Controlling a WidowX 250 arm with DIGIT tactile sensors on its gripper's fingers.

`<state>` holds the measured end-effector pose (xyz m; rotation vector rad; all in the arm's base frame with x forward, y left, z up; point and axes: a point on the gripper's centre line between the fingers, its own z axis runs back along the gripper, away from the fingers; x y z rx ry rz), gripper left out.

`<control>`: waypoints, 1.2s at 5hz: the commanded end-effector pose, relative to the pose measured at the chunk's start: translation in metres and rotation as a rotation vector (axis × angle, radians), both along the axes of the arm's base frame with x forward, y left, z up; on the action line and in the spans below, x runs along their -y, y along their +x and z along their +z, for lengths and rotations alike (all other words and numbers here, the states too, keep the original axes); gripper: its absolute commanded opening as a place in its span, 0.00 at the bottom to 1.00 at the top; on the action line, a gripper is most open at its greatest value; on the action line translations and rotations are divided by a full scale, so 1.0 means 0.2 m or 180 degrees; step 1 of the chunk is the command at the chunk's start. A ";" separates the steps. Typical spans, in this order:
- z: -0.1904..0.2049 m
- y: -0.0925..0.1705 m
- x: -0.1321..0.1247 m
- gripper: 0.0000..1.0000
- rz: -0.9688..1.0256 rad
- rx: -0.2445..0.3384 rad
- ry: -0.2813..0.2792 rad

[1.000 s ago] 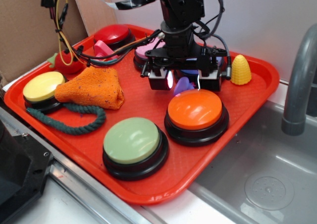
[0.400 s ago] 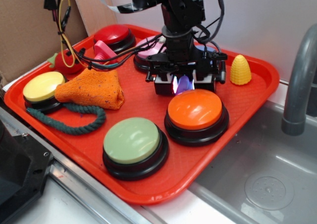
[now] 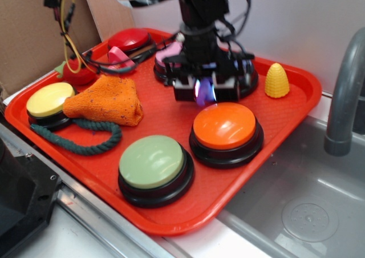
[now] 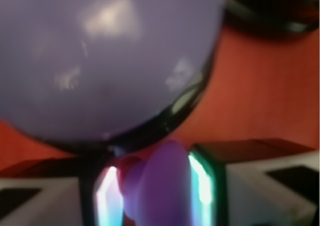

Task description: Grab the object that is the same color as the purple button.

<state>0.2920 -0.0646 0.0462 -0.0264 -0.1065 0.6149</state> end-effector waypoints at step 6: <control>0.77 -0.19 -0.51 0.00 -0.1129 0.0304 0.0077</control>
